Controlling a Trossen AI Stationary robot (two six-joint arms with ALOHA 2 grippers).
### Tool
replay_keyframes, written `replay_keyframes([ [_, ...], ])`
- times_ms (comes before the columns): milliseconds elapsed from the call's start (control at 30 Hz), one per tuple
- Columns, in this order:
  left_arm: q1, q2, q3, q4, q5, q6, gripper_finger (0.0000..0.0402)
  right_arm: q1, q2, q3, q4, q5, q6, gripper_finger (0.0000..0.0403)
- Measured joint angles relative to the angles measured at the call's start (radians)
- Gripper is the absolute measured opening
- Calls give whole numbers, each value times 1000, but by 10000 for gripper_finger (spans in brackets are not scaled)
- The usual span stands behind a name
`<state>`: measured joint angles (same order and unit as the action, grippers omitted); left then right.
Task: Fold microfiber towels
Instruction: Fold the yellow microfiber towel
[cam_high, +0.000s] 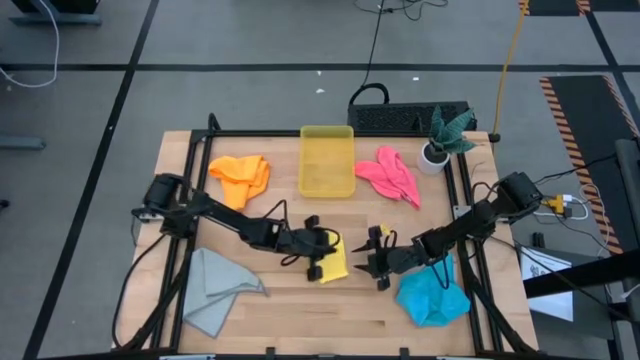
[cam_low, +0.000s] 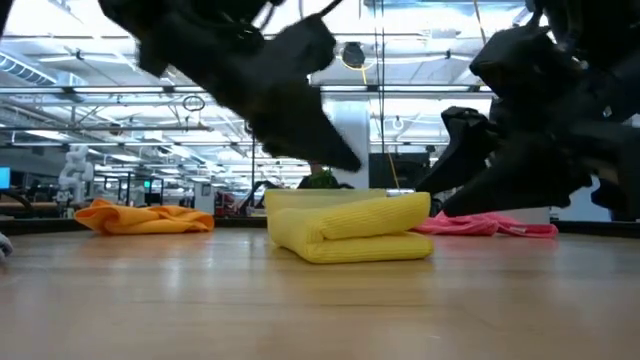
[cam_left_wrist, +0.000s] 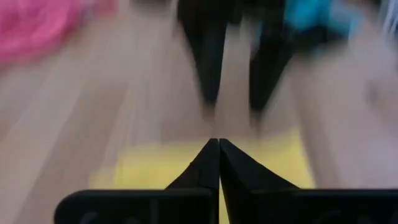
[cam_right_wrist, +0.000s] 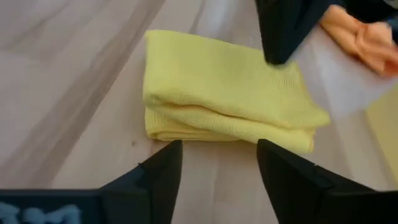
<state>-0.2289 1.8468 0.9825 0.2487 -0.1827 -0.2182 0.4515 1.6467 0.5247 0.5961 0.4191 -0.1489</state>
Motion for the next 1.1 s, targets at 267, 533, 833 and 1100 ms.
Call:
replay_keyframes([
  [267,-18,-41,-5,-196,-44,-178,4,-8,37,36,-1,28,-441,244],
  [533,2,21,-2,-175,-43,-193,3,-48,108,78,17,49,-935,235],
  [833,12,47,-3,-131,-36,-176,7,-72,214,155,6,-10,-1187,231],
  [1100,15,48,-3,-138,-36,-173,17,-82,224,161,-100,-5,-1198,215],
])
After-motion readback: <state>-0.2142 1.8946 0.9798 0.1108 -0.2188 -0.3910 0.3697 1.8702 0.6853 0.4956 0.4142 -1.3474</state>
